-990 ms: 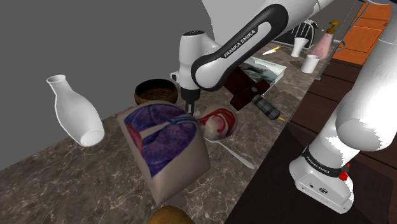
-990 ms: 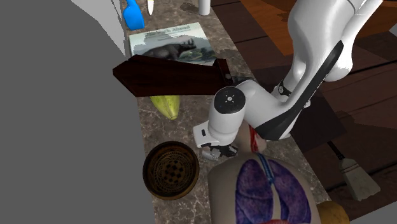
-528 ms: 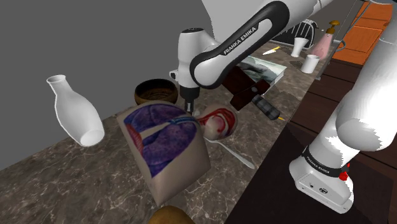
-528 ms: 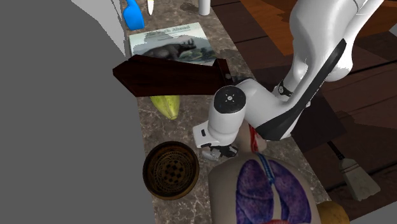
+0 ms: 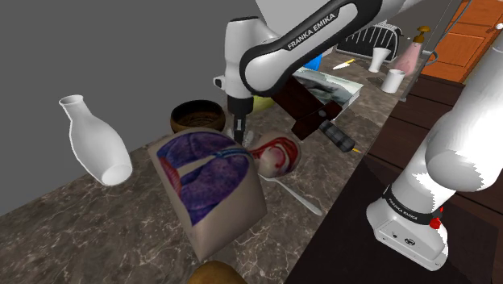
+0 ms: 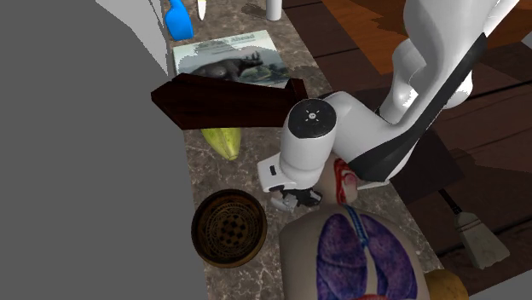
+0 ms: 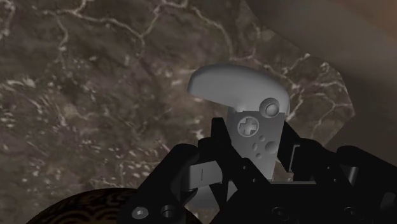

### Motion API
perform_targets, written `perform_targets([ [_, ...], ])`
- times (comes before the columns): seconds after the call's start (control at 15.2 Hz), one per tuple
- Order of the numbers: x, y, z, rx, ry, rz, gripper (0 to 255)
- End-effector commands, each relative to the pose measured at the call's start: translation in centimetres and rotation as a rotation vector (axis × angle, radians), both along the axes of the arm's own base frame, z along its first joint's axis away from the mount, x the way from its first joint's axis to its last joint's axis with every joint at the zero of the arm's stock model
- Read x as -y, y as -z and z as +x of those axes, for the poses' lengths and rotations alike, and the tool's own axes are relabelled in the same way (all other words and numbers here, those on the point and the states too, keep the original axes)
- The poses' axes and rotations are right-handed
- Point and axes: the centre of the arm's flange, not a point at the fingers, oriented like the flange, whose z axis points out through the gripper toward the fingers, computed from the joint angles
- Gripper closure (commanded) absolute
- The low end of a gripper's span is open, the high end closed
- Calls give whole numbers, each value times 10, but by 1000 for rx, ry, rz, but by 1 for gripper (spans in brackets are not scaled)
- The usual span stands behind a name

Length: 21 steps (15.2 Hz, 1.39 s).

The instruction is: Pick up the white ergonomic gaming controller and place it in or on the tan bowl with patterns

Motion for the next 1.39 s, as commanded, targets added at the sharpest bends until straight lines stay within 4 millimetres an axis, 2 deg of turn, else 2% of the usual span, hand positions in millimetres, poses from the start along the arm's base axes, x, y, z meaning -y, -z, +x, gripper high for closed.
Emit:
perform_targets([
  [0.0, 0, -12, -1, 0, 0, 0, 255],
  [1.32, 0, -118, -1, 0, 0, 0, 255],
])
